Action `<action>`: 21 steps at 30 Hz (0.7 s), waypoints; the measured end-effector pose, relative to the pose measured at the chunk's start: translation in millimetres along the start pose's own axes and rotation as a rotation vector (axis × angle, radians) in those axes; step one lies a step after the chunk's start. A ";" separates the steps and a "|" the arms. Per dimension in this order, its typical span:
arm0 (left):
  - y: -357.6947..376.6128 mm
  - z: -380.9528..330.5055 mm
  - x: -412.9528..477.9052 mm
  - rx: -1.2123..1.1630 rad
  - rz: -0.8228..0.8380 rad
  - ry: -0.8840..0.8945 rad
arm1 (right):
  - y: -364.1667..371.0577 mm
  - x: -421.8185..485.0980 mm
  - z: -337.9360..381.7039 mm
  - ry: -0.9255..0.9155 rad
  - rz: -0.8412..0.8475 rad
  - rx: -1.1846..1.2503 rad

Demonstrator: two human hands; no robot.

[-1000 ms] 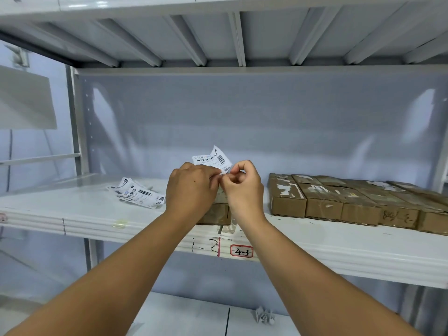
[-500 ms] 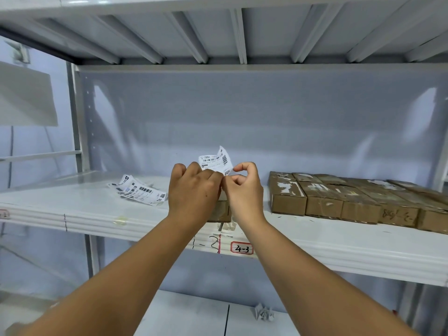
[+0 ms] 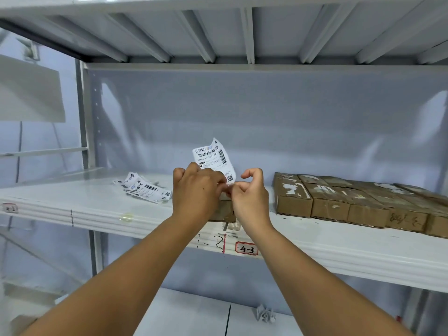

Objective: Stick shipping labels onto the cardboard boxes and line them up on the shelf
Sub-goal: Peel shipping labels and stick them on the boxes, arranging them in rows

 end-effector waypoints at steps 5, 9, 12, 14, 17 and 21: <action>4.6 3.3 1.1 -0.101 0.073 -0.055 | -0.1 -2.0 4.5 -0.113 0.037 -0.122; 7.7 1.9 -0.4 -0.153 0.076 -0.099 | 1.8 -2.5 4.3 -0.103 0.009 -0.137; 6.5 1.6 0.1 -0.209 0.068 -0.115 | 2.6 -4.4 3.9 -0.142 0.011 -0.157; 5.0 1.9 -0.9 -0.183 0.037 -0.063 | 2.3 -4.2 2.9 -0.124 0.008 -0.135; 6.0 2.9 -4.0 -0.053 -0.052 0.048 | 2.0 -3.1 1.7 -0.058 -0.007 -0.078; 9.9 1.1 -5.4 0.005 -0.085 0.029 | 3.9 -2.2 0.3 -0.019 -0.017 -0.056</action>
Point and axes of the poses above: each hand's wrist, its own x-axis towards the middle knuckle, its own y-axis out of the palm, z = x × y, the point moved 3 cm from there along x, towards the middle knuckle, and after that the axes turned 12 degrees about -y, right-handed, at the moved point
